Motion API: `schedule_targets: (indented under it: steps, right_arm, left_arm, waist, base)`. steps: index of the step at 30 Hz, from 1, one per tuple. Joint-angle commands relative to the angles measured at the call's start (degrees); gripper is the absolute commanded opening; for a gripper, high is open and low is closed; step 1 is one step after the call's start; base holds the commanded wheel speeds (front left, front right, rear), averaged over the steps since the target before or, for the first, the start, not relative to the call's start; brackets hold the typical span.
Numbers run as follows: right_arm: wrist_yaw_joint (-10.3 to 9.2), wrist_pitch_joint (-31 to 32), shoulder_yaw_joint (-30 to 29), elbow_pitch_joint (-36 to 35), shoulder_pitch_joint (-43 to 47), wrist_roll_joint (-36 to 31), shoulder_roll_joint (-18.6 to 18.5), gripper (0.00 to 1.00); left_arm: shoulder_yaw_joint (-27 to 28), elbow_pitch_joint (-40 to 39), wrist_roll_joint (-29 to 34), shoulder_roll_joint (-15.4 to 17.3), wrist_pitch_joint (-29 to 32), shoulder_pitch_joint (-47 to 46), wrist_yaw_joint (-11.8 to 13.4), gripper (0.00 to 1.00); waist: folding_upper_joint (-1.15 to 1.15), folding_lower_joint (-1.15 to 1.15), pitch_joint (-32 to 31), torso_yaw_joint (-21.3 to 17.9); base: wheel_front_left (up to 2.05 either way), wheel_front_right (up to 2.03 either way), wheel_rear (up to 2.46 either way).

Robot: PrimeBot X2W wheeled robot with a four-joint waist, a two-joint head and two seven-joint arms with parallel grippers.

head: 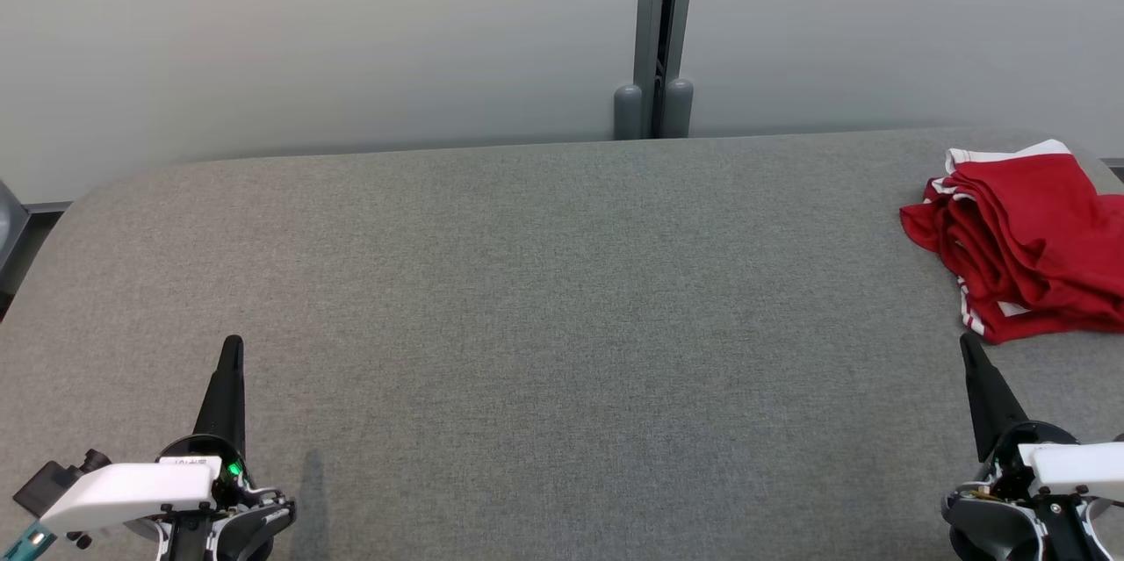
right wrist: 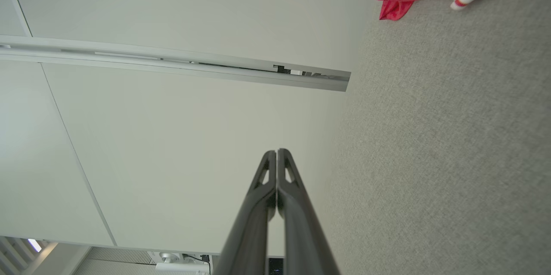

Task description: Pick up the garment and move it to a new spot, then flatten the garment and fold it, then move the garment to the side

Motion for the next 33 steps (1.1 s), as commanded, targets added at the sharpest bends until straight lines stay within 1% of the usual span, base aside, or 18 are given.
schedule_targets:
  steps: [1,13,33]
  right_arm:
    - [0.01,0.33,-0.23,-0.27,-0.83,0.93,-0.14,0.00]
    - [0.01,1.44,-0.60,-0.35,-1.10,4.85,-0.02,0.00]
    - [0.00,1.43,-0.57,-0.34,-1.06,4.67,-0.04,0.00]
  left_arm:
    - [0.27,-0.02,-0.85,0.35,0.31,-1.19,-0.28,0.00]
    - [0.48,0.14,-5.08,0.38,1.45,-1.71,-0.81,0.00]
    - [0.46,0.13,-4.92,0.37,1.44,-1.58,-0.69,0.00]
  waist:
    - [0.00,0.00,0.02,-0.01]
    - [0.00,0.00,0.25,-0.11]
    - [0.00,0.00,0.25,-0.11]
  base:
    - [0.00,0.00,0.00]
    - [0.00,0.00,0.00]
    - [0.00,0.00,0.00]
